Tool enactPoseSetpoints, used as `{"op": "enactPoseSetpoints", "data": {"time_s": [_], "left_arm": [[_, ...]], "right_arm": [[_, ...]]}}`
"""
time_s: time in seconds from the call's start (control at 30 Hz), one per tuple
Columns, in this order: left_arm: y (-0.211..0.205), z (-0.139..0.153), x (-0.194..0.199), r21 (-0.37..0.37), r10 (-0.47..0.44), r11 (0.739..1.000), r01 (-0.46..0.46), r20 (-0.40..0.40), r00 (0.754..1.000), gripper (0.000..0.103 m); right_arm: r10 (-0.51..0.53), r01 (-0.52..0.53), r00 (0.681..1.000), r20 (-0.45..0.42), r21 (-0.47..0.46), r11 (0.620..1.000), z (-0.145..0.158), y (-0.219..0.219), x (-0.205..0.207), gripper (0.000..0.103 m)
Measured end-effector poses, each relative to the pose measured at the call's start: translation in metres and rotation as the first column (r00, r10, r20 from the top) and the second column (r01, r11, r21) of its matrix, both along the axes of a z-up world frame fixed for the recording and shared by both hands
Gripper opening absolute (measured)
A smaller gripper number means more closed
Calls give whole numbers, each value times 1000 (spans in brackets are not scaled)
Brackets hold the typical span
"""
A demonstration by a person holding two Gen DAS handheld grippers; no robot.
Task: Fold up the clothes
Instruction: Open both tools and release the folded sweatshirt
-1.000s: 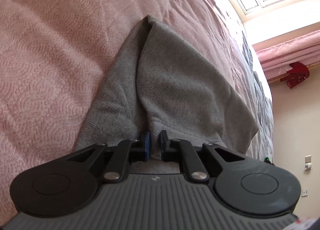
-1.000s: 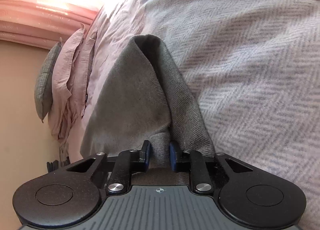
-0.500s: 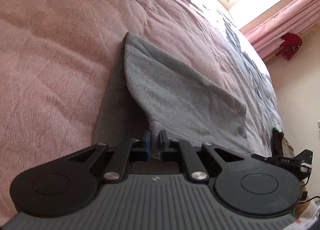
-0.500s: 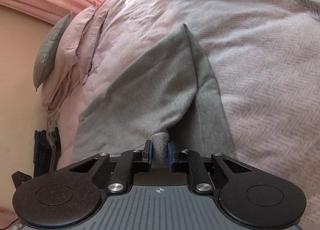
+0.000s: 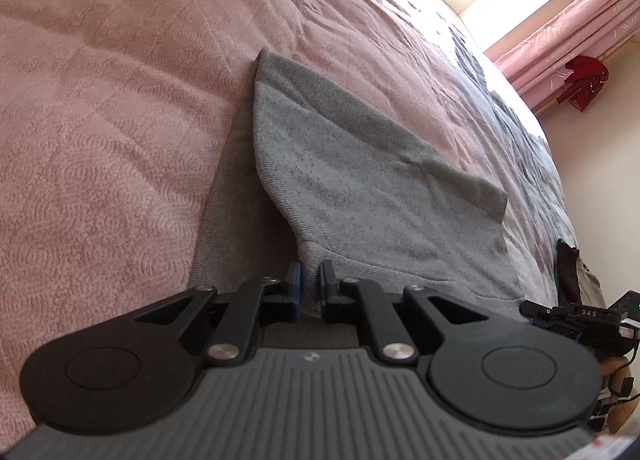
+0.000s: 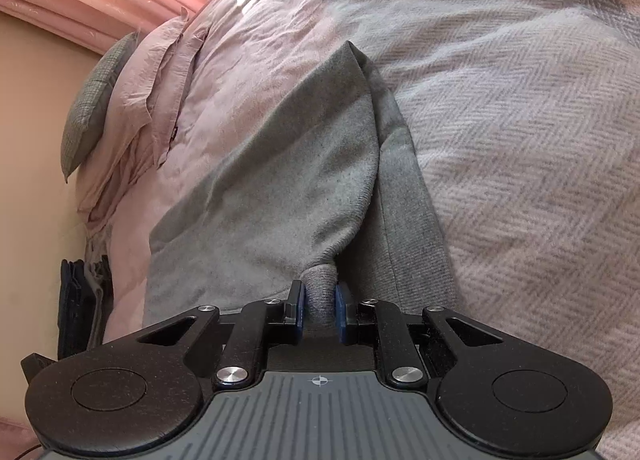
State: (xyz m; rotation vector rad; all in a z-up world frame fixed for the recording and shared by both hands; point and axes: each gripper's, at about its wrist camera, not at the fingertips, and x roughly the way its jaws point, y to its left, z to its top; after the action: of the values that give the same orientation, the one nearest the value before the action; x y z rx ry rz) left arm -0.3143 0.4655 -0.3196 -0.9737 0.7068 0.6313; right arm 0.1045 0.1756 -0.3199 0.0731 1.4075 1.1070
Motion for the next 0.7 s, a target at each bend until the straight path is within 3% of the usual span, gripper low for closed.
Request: {"op": "enactPoseSetpoints", "data": {"time_s": [0.1,0.17,0.23,0.3,0.33,0.37,0.43,0.57,0.63,0.7], "left_arm": [[-1,-9,0,-6,6,1000,-6,-16,1000,8],[-3,-14,2,-7,0,1000,0,-71,997,9],[-5,-9,-1,7,12,1000,-12,-119,993,13],[-7,3,-5,50,46,998,-38,-176,983,13],[-8,11,-6,85,46,996,-30,-200,979,13],[-11,19,-4,122,35,992,-9,-215,976,13],[-16,32,6,185,-9,981,53,-233,972,13],[-30,37,54,244,-159,945,217,-235,959,14],[-40,32,82,260,-229,922,286,-228,946,14],[-46,26,98,253,-266,915,313,-203,942,15]], "right_arm": [[36,-33,998,55,-57,998,-8,4,-6,12],[45,-36,995,94,-102,994,-3,9,-11,14],[61,-25,976,210,-170,985,13,15,-22,23],[72,12,919,388,-210,978,32,17,-39,26],[93,19,872,481,-222,975,42,19,-52,27],[110,9,841,530,-216,976,48,23,-62,27],[128,-45,813,568,-158,986,56,32,-85,27],[216,-196,789,575,-98,976,50,66,-137,28],[258,-291,763,593,-41,956,44,79,-164,28],[327,-357,726,605,-75,931,29,92,-186,27]]}}
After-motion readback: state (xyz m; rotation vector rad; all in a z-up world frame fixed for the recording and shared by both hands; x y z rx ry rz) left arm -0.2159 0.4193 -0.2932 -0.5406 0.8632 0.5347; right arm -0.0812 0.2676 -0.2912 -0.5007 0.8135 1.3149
